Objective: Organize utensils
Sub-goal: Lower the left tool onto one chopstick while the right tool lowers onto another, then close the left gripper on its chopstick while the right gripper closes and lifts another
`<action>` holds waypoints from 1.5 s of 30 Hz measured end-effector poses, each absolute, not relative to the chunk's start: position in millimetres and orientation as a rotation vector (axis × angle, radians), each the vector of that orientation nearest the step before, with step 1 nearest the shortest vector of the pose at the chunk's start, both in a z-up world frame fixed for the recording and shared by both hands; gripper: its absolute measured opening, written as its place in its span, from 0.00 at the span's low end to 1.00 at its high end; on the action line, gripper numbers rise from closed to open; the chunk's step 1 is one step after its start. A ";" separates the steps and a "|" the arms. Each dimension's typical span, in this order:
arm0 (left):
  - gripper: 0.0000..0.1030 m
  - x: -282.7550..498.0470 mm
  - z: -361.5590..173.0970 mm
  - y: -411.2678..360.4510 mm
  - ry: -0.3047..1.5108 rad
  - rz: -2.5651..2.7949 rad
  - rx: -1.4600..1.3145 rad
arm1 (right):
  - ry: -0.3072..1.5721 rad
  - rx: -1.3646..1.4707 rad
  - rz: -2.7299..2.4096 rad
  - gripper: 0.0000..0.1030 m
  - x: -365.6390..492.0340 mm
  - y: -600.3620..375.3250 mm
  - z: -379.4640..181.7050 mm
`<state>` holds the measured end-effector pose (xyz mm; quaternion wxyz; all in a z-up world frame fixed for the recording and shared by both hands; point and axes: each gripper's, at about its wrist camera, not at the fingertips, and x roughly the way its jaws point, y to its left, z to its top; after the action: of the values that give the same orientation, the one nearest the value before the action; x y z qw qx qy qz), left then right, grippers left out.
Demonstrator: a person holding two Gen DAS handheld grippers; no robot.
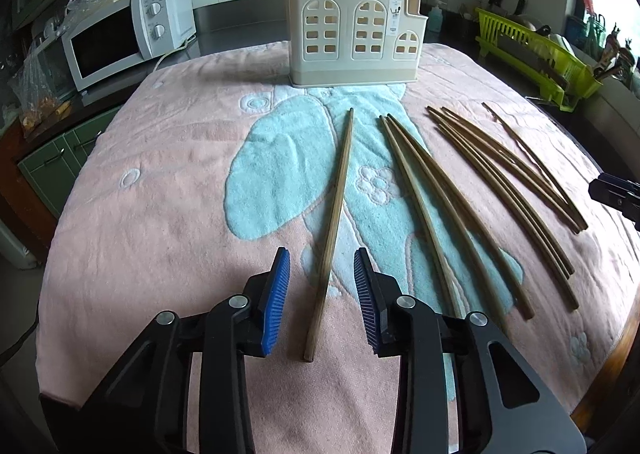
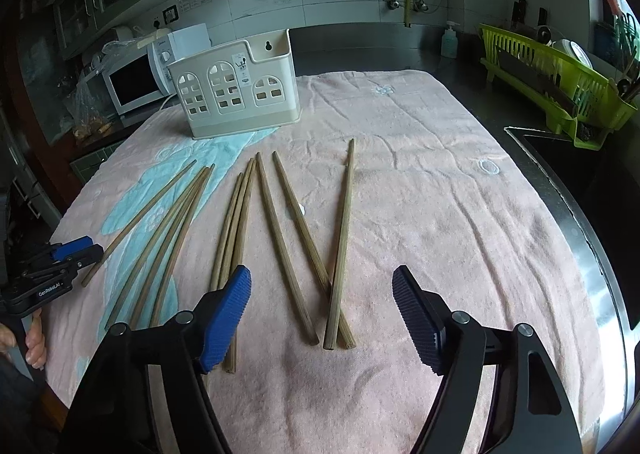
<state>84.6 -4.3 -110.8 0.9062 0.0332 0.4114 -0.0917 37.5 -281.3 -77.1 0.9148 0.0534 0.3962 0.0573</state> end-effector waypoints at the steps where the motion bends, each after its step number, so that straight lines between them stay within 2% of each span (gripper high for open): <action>1: 0.28 85.2 -112.2 -3.8 0.854 -0.192 0.070 | 0.817 0.112 0.118 0.67 38.3 -281.5 -77.8; 5: 0.21 88.6 -118.2 -4.2 0.874 -0.206 0.071 | 0.829 0.112 0.125 0.65 41.7 -281.2 -81.6; 13: 0.12 92.9 -123.2 -6.4 0.885 -0.204 0.070 | 0.851 0.129 0.134 0.51 49.4 -283.1 -89.2; 20: 0.12 95.0 -123.3 -6.1 0.892 -0.199 0.070 | 0.873 0.148 0.115 0.32 59.2 -285.7 -95.4; 29: 0.12 94.8 -123.5 -6.7 0.896 -0.199 0.082 | 0.895 0.196 0.071 0.15 72.3 -290.8 -105.4; 36: 0.12 93.1 -123.8 -10.8 0.889 -0.188 0.107 | 0.924 0.196 0.053 0.11 81.8 -290.2 -116.4; 38: 0.12 93.5 -123.3 -9.8 0.891 -0.190 0.103 | 0.922 0.191 0.051 0.07 82.2 -290.9 -116.3; 45: 0.07 93.2 -118.7 -6.9 0.890 -0.195 0.066 | 0.895 0.147 0.061 0.07 74.4 -291.8 -103.6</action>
<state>93.2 -6.9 -118.7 0.8975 0.0318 0.4298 -0.0939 74.4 -291.8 -103.6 0.8985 0.0711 0.4321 0.0294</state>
